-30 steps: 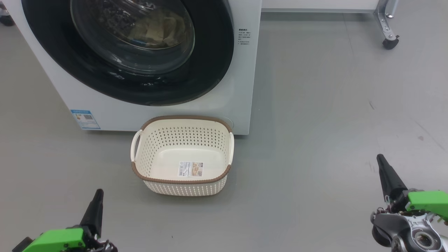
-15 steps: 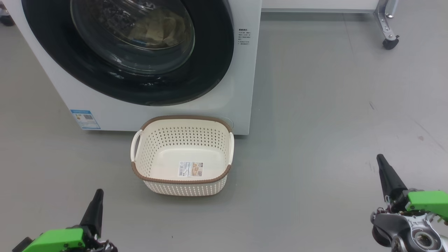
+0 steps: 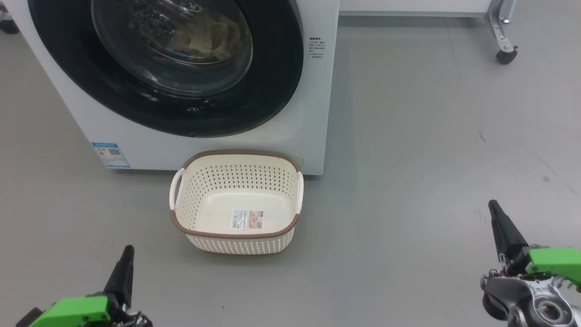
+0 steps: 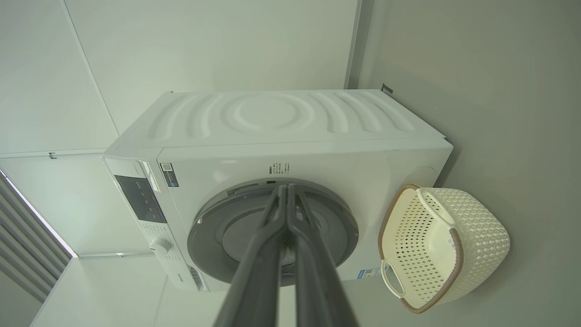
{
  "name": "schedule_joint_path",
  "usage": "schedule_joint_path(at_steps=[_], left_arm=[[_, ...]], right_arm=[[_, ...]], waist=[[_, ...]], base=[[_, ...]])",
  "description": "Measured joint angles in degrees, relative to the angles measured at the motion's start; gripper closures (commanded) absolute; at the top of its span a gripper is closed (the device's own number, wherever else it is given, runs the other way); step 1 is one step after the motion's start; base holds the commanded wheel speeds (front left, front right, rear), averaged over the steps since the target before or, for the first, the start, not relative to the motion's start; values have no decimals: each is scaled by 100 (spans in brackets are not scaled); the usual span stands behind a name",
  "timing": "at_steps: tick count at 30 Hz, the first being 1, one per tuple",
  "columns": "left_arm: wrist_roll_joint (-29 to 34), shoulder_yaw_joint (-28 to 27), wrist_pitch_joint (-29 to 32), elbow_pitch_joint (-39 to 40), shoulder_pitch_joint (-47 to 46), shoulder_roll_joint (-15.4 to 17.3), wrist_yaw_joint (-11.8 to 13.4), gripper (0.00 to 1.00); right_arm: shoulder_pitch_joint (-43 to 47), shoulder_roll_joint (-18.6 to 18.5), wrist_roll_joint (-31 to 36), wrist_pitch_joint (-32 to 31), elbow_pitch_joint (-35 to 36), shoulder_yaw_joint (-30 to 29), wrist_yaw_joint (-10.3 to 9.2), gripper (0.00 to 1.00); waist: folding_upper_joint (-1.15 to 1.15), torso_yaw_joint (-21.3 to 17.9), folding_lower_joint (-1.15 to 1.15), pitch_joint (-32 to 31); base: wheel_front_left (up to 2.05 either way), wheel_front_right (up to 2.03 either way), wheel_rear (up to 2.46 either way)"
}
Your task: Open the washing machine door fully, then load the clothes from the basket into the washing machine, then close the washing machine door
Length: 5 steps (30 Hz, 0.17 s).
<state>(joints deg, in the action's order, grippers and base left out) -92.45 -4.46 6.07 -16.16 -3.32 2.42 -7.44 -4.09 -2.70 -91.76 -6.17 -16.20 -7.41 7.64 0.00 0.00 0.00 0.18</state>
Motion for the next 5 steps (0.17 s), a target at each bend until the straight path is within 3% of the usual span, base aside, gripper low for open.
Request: schedule_joint_path(at_steps=[5], left_arm=[[0, -1, 0, 0, 0, -1, 0, 100]], right_arm=[[0, 0, 0, 0, 0, 0, 0, 100]], waist=[[0, 0, 0, 0]], base=[[0, 0, 0]])
